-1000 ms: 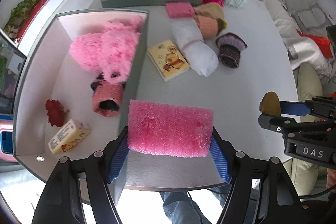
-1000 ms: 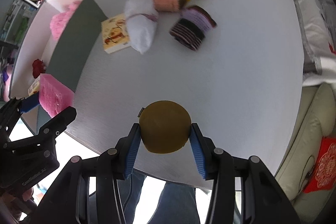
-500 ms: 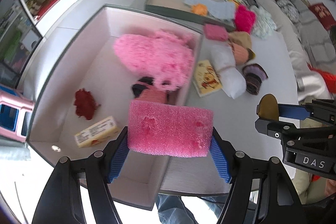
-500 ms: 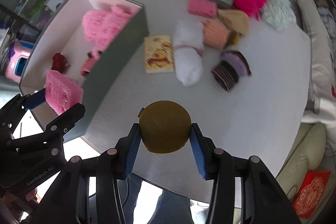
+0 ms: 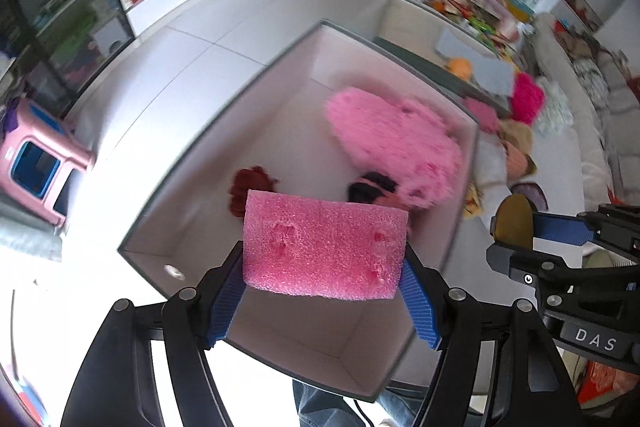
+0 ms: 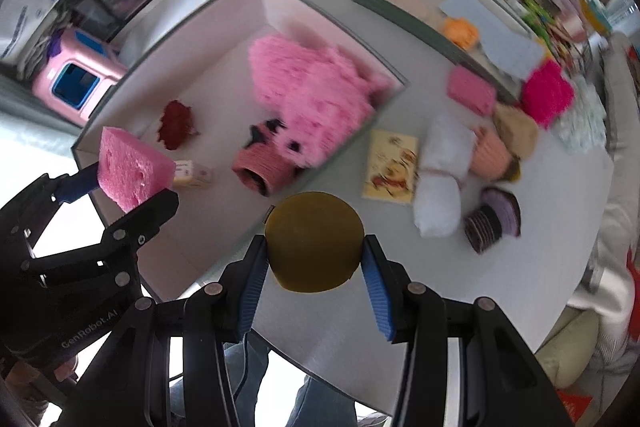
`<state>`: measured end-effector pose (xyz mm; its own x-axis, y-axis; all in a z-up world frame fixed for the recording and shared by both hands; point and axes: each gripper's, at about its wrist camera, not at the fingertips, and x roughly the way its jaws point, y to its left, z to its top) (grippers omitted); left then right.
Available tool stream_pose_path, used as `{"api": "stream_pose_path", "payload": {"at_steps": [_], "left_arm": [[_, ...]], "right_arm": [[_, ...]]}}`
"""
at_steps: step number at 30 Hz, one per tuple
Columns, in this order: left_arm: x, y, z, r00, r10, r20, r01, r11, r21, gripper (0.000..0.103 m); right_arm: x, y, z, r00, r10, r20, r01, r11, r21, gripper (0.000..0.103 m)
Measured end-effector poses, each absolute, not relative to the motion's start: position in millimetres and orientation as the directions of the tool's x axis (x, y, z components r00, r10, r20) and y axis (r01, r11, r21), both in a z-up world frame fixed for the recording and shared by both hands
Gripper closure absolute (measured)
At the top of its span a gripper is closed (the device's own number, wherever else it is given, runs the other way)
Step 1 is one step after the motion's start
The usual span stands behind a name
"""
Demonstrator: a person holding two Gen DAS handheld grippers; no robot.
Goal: Organize soft objects
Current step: 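Carry the yellow pad and pink foam block over the white box with both tools, then open both tools to drop the pad and foam block into the box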
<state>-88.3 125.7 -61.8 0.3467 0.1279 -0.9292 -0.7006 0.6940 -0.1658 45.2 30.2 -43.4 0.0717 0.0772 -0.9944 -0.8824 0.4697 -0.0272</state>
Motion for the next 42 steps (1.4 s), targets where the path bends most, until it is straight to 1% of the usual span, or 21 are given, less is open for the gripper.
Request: {"api": "stream_pose_path", "payload": {"at_steps": [8, 16, 19, 35, 42], "left_arm": [[-95.5, 151.9, -69.7, 0.286, 0.169, -0.943, -0.764, 0.634, -0.118, 0.030], [-88.9, 162.3, -83.4, 0.231, 0.165, -0.959, -0.798, 0.596, -0.090, 0.030], [-85.4, 164.0, -88.5, 0.216, 0.162, -0.963, -0.803, 0.590, -0.081, 0.030], [-76.7, 167.8, -103.5, 0.180, 0.140, -0.974, -0.798, 0.599, -0.061, 0.030], [-75.4, 166.1, -101.8, 0.206, 0.137, -0.969, -0.780, 0.621, -0.078, 0.030]], "right_arm": [[35.0, 70.5, -41.7, 0.071, 0.091, -0.993, -0.910, 0.414, -0.027, 0.052], [40.7, 103.2, -45.6, 0.049, 0.093, -0.994, -0.910, 0.414, -0.006, 0.052], [46.7, 109.5, -49.7, 0.029, 0.092, -0.995, -0.899, 0.439, 0.014, 0.052], [56.7, 127.1, -69.3, 0.011, 0.057, -0.998, -0.890, 0.456, 0.016, 0.052], [56.0, 130.5, -75.2, -0.001, 0.054, -0.999, -0.890, 0.455, 0.025, 0.050]]}}
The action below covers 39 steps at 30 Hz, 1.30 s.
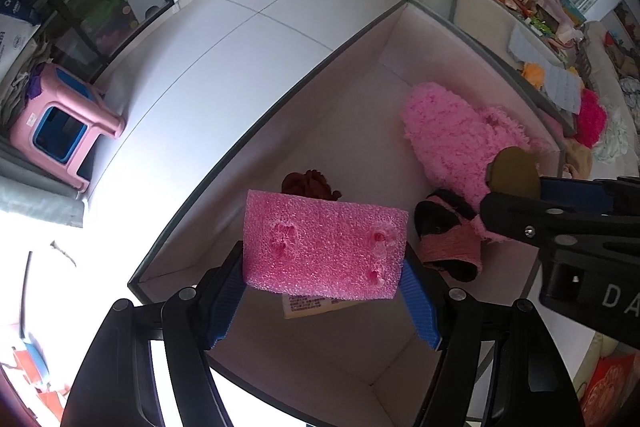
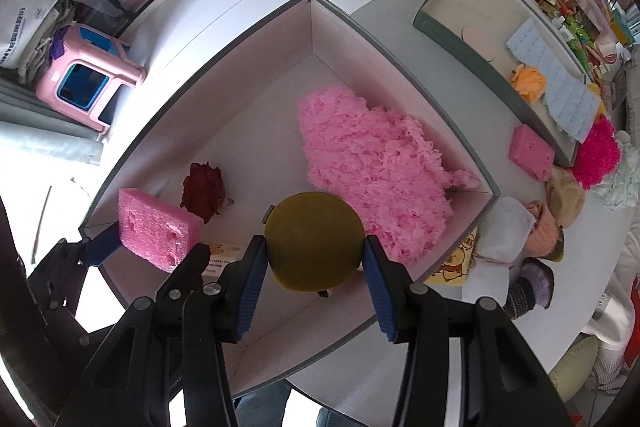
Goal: Organize soft objects
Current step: 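Open both tools to drop the pad and foam block into the box, then move both tools back over the table toward the remaining items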
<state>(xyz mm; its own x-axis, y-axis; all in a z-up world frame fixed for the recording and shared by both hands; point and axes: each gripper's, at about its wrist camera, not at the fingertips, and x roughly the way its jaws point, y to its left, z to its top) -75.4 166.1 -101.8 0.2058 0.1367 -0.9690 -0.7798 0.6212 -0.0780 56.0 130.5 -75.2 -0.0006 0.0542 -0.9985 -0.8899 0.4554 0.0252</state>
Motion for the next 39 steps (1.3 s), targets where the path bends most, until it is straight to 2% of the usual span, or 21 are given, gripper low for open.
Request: {"api": "stream_pose_path", "payload": {"at_steps": [2, 3, 4, 5, 6, 9, 11, 27, 39], "left_arm": [[-75.7, 165.6, -100.9, 0.213, 0.136, -0.967, -0.774, 0.628, -0.082, 0.025], [-76.3, 165.6, -100.7, 0.216, 0.134, -0.967, -0.772, 0.630, -0.085, 0.019], [-77.3, 165.7, -100.4, 0.217, 0.133, -0.967, -0.774, 0.627, -0.087, 0.006], [-78.5, 165.8, -99.8, 0.218, 0.135, -0.966, -0.778, 0.621, -0.089, 0.001], [-79.9, 165.8, -99.0, 0.218, 0.141, -0.966, -0.785, 0.613, -0.088, 0.001], [-81.3, 166.5, -99.4, 0.213, 0.139, -0.967, -0.793, 0.603, -0.088, 0.001], [-81.1, 165.8, -98.3, 0.201, 0.155, -0.967, -0.794, 0.605, -0.068, 0.001], [-56.7, 141.4, -83.5, 0.193, 0.173, -0.966, -0.742, 0.670, -0.029, 0.001], [-1.3, 78.1, -74.8, 0.209, 0.139, -0.968, -0.605, 0.796, -0.017, 0.001]], "right_arm": [[55.2, 130.9, -75.6, -0.008, 0.054, -0.998, -0.889, 0.456, 0.032, 0.049], [55.5, 130.8, -76.1, -0.010, 0.054, -0.998, -0.888, 0.458, 0.033, 0.045], [55.8, 130.4, -76.0, -0.007, 0.056, -0.998, -0.888, 0.458, 0.032, 0.038], [56.1, 130.3, -75.4, -0.004, 0.060, -0.998, -0.888, 0.458, 0.031, 0.034], [56.7, 129.8, -74.5, -0.001, 0.065, -0.998, -0.888, 0.459, 0.031, 0.023], [57.4, 129.6, -71.5, -0.003, 0.079, -0.997, -0.890, 0.453, 0.038, 0.015], [56.0, 129.7, -69.2, 0.006, 0.086, -0.996, -0.893, 0.448, 0.033, 0.000], [70.7, 97.6, -48.3, 0.007, 0.147, -0.989, -0.863, 0.500, 0.068, 0.000], [127.4, 2.7, -53.8, 0.014, 0.147, -0.989, -0.731, 0.677, 0.090, 0.000]]}}
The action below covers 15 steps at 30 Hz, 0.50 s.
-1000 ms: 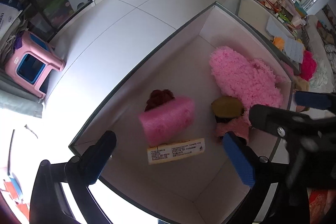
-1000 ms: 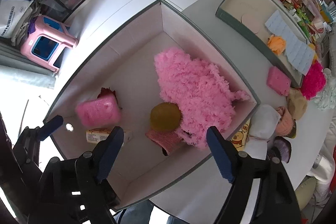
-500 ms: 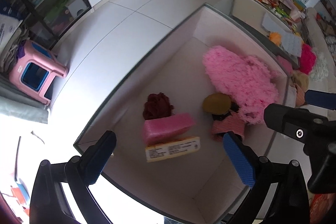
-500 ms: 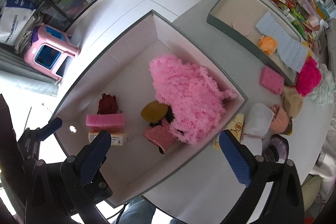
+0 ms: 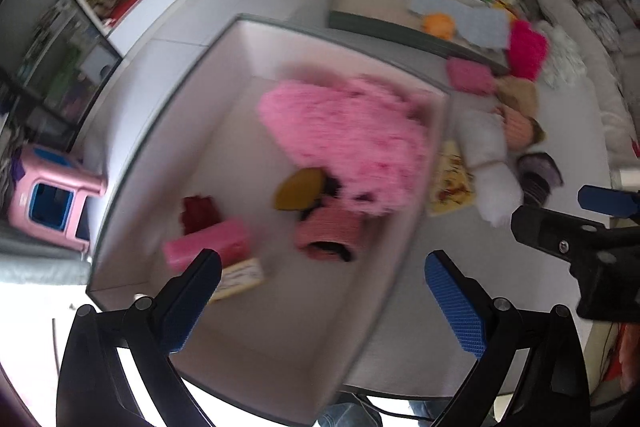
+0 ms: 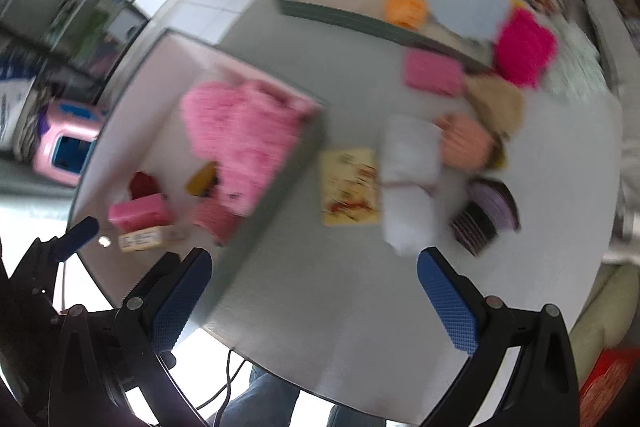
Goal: Organize soft objects
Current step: 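Move both tools back over the table toward the remaining items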
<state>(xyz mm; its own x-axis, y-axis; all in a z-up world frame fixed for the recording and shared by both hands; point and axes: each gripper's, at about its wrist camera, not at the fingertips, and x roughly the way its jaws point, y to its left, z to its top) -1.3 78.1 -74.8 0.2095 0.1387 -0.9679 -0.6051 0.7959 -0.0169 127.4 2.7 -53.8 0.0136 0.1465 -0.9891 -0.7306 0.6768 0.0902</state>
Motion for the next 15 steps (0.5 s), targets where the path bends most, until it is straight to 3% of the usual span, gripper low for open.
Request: {"api": "stream_pose_path", "payload": {"at_steps": [8, 15], "left_arm": [[38.2, 27.9, -77.5, 0.231, 0.062, -0.971, -0.519, 0.852, -0.069, 0.001], [70.7, -8.5, -119.2, 0.189, -0.036, -0.981, -0.508, 0.852, -0.129, 0.001]], "right_arm": [[172.5, -80.7, -74.6, 0.017, 0.109, -0.994, -0.578, 0.812, 0.079, 0.000], [208.2, -143.7, -94.3, 0.008, 0.077, -0.997, -0.436, 0.897, 0.066, 0.000]]}}
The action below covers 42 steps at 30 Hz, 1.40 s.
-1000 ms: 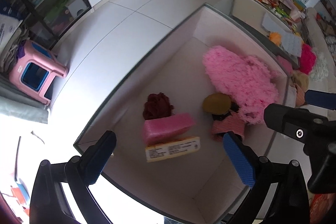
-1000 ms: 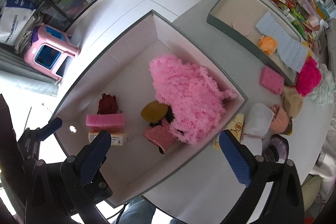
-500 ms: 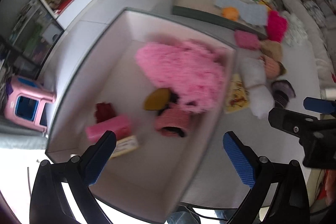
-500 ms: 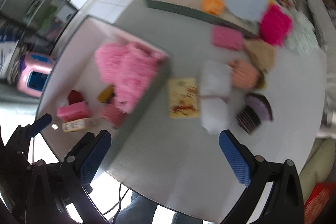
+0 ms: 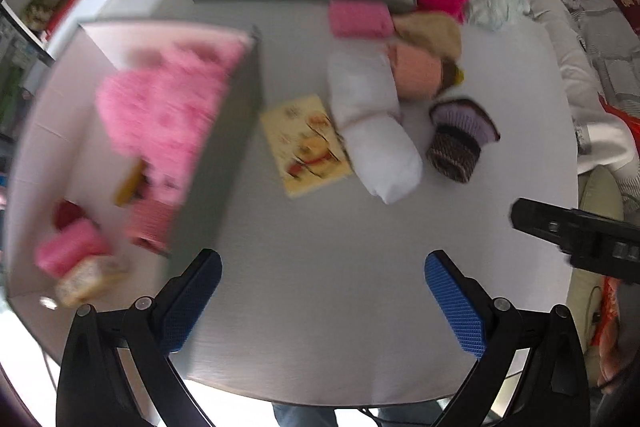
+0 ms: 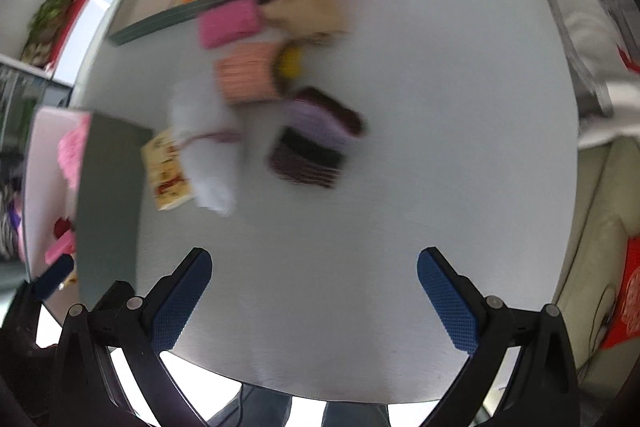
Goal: Organize soft objects
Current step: 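Move both tools back over the table toward the remaining items, then grasp the striped knit hat with the right tool while the left tool grasps the white wrapped bundle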
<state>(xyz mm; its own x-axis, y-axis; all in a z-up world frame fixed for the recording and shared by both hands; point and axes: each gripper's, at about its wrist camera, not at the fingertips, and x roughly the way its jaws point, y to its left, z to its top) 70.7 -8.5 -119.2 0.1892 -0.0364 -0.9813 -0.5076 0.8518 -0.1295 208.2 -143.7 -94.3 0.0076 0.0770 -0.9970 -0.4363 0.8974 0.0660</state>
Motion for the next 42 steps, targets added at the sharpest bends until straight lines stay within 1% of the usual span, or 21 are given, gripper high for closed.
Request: {"api": "stream_pose_path", "payload": {"at_steps": [5, 8, 12, 18, 22, 27, 29, 31, 32, 33, 35, 38, 42], "left_arm": [[80.9, -17.3, -156.1, 0.156, -0.078, -0.985, -0.500, 0.853, -0.147, 0.001], [85.6, -14.1, -165.3, 0.154, -0.069, -0.986, -0.500, 0.855, -0.138, 0.001], [95.7, -8.1, -171.8, 0.164, -0.082, -0.983, -0.518, 0.841, -0.156, 0.001], [115.4, -14.2, -153.6, 0.214, -0.023, -0.977, -0.507, 0.852, -0.131, 0.001], [125.2, -20.6, -145.7, 0.195, 0.078, -0.978, -0.481, 0.877, -0.026, 0.001], [130.3, -21.4, -148.8, 0.165, 0.093, -0.982, -0.480, 0.877, 0.002, 0.001], [134.9, -24.2, -147.9, 0.173, 0.085, -0.981, -0.475, 0.880, -0.007, 0.001], [141.7, -26.9, -143.1, 0.181, 0.103, -0.978, -0.464, 0.886, 0.007, 0.001], [146.7, -28.5, -140.7, 0.184, 0.107, -0.977, -0.457, 0.889, 0.011, 0.001], [152.7, -26.8, -140.1, 0.187, 0.112, -0.976, -0.453, 0.891, 0.015, 0.001], [166.9, -28.0, -136.1, 0.200, 0.122, -0.972, -0.446, 0.895, 0.020, 0.001], [186.9, -26.7, -136.7, 0.208, 0.120, -0.971, -0.440, 0.898, 0.016, 0.001], [199.6, -17.1, -152.2, 0.177, 0.100, -0.979, -0.432, 0.902, 0.014, 0.001]], "right_arm": [[217.5, -170.9, -108.4, -0.018, 0.059, -0.998, -0.386, 0.921, 0.062, 0.000], [220.2, -175.6, -119.7, -0.038, 0.058, -0.998, -0.375, 0.924, 0.068, 0.000], [227.2, -171.5, -130.3, -0.051, 0.082, -0.995, -0.345, 0.934, 0.094, 0.000], [249.8, -156.6, -145.8, -0.052, 0.139, -0.989, -0.261, 0.954, 0.148, 0.000], [267.9, -149.9, -159.4, -0.061, 0.174, -0.983, -0.195, 0.964, 0.183, 0.000], [280.9, -139.6, -178.8, -0.078, 0.183, -0.980, -0.197, 0.961, 0.195, 0.001], [283.1, -138.2, -186.0, -0.091, 0.194, -0.977, -0.188, 0.960, 0.208, 0.011], [283.2, -138.8, -190.3, -0.117, 0.225, -0.967, -0.183, 0.953, 0.243, 0.038], [281.8, -139.9, -192.2, -0.130, 0.246, -0.961, -0.184, 0.946, 0.267, 0.044], [280.6, -140.5, -190.6, -0.134, 0.259, -0.956, -0.194, 0.940, 0.282, 0.055], [280.6, -142.3, -186.5, -0.126, 0.257, -0.958, -0.209, 0.937, 0.279, 0.058], [281.3, -160.3, -183.6, -0.126, 0.252, -0.959, -0.194, 0.942, 0.273, 0.059], [280.6, -198.1, -182.2, -0.107, 0.230, -0.967, -0.170, 0.954, 0.246, 0.059]]}}
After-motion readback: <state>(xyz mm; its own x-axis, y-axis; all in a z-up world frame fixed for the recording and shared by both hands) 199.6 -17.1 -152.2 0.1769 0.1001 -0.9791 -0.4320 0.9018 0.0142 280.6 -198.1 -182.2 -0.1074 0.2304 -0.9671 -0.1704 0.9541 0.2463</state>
